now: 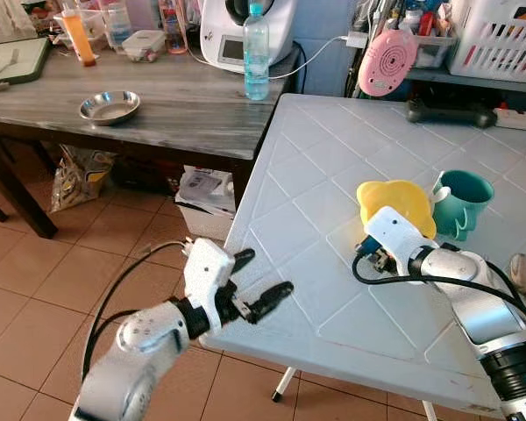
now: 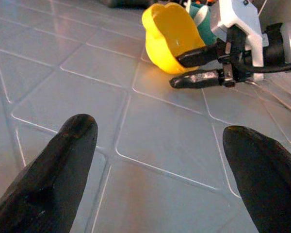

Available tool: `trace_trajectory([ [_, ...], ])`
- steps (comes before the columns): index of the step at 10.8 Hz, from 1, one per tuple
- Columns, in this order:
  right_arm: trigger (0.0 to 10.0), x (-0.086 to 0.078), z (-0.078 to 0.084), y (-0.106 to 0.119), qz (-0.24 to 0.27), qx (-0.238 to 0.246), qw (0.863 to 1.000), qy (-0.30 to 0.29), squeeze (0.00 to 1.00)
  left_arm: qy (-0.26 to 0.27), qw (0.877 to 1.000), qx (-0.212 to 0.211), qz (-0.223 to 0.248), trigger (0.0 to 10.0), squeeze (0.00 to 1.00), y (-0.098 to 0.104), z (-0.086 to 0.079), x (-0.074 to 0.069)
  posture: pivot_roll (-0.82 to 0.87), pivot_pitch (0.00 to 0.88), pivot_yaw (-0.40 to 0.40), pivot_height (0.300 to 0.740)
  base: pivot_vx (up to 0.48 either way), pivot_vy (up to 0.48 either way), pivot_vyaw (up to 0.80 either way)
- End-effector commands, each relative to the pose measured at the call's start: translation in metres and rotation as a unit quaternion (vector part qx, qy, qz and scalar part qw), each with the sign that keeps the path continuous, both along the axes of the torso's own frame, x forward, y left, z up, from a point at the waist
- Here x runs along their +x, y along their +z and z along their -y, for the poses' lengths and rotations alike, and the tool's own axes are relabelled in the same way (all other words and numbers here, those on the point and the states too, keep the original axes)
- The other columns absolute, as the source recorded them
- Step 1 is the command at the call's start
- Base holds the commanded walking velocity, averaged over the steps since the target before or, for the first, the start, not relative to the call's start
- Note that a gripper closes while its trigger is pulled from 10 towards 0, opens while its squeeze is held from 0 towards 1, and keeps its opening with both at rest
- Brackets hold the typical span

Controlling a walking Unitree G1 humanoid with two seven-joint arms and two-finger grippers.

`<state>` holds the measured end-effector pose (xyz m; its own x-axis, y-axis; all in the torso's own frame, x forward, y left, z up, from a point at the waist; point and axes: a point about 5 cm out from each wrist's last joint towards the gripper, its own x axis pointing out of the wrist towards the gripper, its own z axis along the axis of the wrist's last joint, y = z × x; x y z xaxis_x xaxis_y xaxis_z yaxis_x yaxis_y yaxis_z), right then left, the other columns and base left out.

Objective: Setting the table

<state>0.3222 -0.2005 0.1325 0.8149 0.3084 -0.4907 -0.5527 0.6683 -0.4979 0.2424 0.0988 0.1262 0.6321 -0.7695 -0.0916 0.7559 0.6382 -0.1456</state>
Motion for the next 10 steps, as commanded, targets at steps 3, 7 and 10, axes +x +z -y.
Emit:
trace_trajectory([
  [3,0.0,0.0,-0.008,0.009,0.029,0.009,0.999,0.02,0.0,0.006,1.0,0.005,0.008,10.0,0.0,0.001,-0.002,0.002,-0.04,0.069,0.011,0.74,0.0,0.0,0.0],
  [7,0.0,-0.01,-0.034,0.005,0.064,0.05,0.996,0.029,0.0,0.034,0.999,-0.002,0.024,10.0,0.0,0.005,-0.002,0.007,-0.04,0.056,0.011,0.74,0.0,0.0,0.0],
  [10,0.0,-0.017,-0.042,0.018,0.127,0.058,0.99,0.014,0.0,0.059,0.998,0.001,0.033,10.0,0.0,0.005,-0.006,0.013,-0.04,0.04,0.018,0.74,0.0,0.0,0.0],
])
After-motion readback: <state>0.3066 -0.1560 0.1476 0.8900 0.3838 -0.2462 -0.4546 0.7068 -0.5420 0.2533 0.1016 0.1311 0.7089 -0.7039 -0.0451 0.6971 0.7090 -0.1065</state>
